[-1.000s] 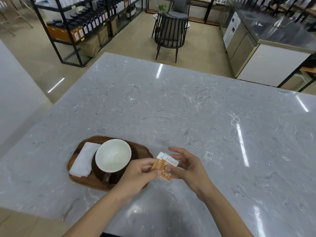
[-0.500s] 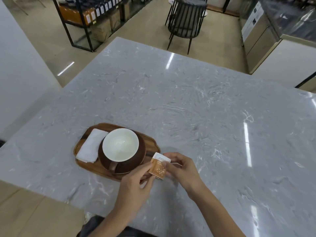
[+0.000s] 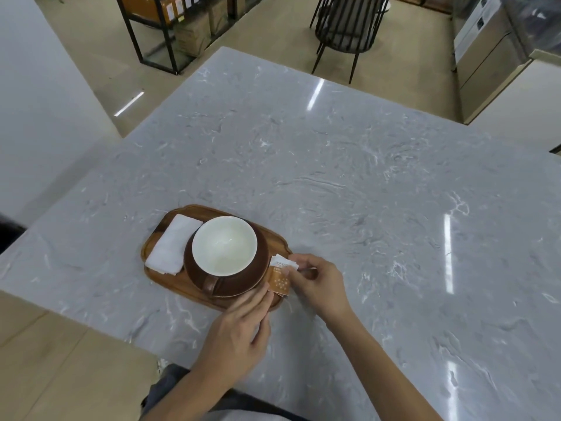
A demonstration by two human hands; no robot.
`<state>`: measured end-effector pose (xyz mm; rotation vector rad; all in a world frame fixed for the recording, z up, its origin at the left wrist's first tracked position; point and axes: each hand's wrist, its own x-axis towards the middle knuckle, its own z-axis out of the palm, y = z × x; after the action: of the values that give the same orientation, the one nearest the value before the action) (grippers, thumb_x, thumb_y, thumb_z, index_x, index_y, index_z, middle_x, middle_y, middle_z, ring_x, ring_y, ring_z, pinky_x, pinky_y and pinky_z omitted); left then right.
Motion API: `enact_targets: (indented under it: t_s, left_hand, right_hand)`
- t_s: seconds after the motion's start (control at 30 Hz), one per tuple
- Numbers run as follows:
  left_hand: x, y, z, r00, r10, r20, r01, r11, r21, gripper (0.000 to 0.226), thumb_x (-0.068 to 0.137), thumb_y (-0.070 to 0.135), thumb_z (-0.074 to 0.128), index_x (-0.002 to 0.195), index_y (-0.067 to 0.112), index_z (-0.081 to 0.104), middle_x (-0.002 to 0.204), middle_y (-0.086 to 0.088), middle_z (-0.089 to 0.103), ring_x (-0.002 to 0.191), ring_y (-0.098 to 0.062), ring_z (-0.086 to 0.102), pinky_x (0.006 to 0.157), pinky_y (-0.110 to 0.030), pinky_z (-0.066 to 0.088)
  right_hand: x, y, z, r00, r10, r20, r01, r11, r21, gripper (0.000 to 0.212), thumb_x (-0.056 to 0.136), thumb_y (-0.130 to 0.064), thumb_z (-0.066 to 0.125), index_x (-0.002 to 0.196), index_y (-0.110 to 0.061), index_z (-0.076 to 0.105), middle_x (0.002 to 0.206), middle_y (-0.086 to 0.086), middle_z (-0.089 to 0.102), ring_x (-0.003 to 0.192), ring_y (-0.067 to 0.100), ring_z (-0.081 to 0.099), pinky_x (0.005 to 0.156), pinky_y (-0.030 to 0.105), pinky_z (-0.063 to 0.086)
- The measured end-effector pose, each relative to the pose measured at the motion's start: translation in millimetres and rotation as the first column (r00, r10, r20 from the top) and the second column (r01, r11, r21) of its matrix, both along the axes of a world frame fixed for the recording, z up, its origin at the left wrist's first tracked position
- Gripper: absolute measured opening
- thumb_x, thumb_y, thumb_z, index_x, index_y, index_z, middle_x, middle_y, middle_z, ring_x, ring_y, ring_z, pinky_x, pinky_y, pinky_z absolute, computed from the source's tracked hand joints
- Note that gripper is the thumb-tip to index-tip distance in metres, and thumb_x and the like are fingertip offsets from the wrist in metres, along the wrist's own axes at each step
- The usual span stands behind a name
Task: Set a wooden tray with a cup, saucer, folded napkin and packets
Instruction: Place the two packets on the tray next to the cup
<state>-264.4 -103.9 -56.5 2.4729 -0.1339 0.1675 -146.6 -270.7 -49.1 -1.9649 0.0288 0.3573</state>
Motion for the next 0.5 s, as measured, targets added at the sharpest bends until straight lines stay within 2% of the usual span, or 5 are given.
enact_targets:
  t_s: [0.03,0.1,0.17,0.27,0.5]
  left_hand:
    - [-1,0,0,1.000,-0.007,0.007,0.007,1.000,0.006,0.044,0.090,0.019,0.067,0.133,0.009,0.065,0.139,-0.003,0.063,0.128,-0.020,0.061,0.098,-0.041,0.057]
    - [-2,-1,0,1.000,-0.010,0.010,0.010,1.000,0.000,0.045,0.090,0.020,0.065,0.134,0.009,0.065,0.140,-0.003,0.063,0.129,-0.019,0.060,0.099,-0.039,0.056]
    - [-3,-2,-1,1.000,-0.005,0.008,0.005,1.000,-0.002,0.045,0.090,0.020,0.065,0.133,0.008,0.065,0.140,-0.003,0.063,0.130,-0.019,0.059,0.099,-0.040,0.057]
    - [-5,-2,-1,1.000,-0.001,0.011,0.001,1.000,0.024,0.044,0.090,0.022,0.064,0.132,0.009,0.066,0.138,-0.002,0.064,0.130,-0.018,0.058,0.098,-0.039,0.057]
    - [-9,2,-4,1.000,0.017,0.017,-0.017,1.000,-0.010,0.047,0.090,0.019,0.066,0.136,0.009,0.063,0.139,-0.001,0.063,0.130,-0.016,0.058,0.103,-0.032,0.051]
  right_hand:
    - [0,0,-1,0.999,0.013,0.032,-0.012,0.999,-0.032,0.021,0.086,-0.026,0.082,0.095,-0.044,0.076,0.083,-0.023,0.076,0.076,-0.003,0.072,0.066,0.011,0.054]
    - [-1,1,-3,0.994,0.048,0.098,-0.039,0.995,-0.095,0.018,0.087,-0.027,0.080,0.101,-0.038,0.080,0.086,-0.028,0.072,0.077,-0.010,0.068,0.067,0.005,0.049]
    - [-2,1,-4,0.986,0.085,0.141,-0.067,0.989,-0.129,0.021,0.088,-0.026,0.079,0.109,-0.031,0.080,0.089,-0.024,0.070,0.080,-0.014,0.065,0.070,0.002,0.047]
    - [-2,5,-4,0.984,0.082,0.160,-0.066,0.992,-0.106,0.024,0.089,-0.023,0.080,0.113,-0.025,0.079,0.093,-0.009,0.065,0.083,-0.013,0.064,0.073,0.002,0.046]
    - [-11,11,-10,0.979,-0.019,0.202,0.044,0.992,-0.121,0.021,0.087,-0.033,0.081,0.108,-0.030,0.077,0.086,-0.011,0.059,0.079,0.000,0.062,0.072,0.002,0.045]
